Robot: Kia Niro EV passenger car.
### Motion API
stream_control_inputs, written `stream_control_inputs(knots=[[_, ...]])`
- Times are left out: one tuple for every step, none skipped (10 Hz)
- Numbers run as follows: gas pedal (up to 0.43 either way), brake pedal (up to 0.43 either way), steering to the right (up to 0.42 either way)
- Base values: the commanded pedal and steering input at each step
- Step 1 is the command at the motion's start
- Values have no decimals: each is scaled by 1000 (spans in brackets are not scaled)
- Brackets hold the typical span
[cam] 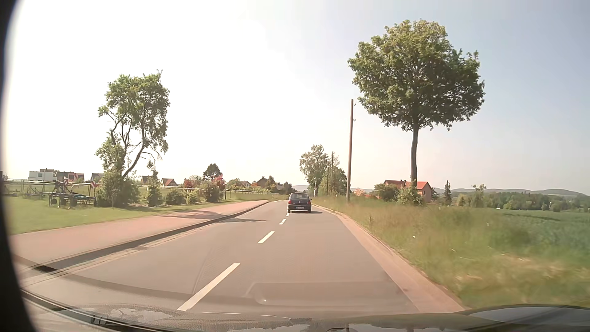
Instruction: Follow the waypoints while adhering to traffic rules and regulations
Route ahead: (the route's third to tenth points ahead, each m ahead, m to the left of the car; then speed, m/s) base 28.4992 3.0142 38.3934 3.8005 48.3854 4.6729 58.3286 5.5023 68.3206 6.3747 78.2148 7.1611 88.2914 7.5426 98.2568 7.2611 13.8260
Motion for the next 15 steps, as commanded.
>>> stream_control_inputs(knots=[[150, 0, -7], [150, 0, -7], [150, 0, -7], [157, 0, -7], [177, 0, -7], [177, 0, -8], [177, 0, -9], [177, 0, -10], [177, 0, -11], [177, 0, -12], [177, 0, -12], [177, 0, -12], [189, 0, -12], [189, 0, -12], [189, 0, -12]])
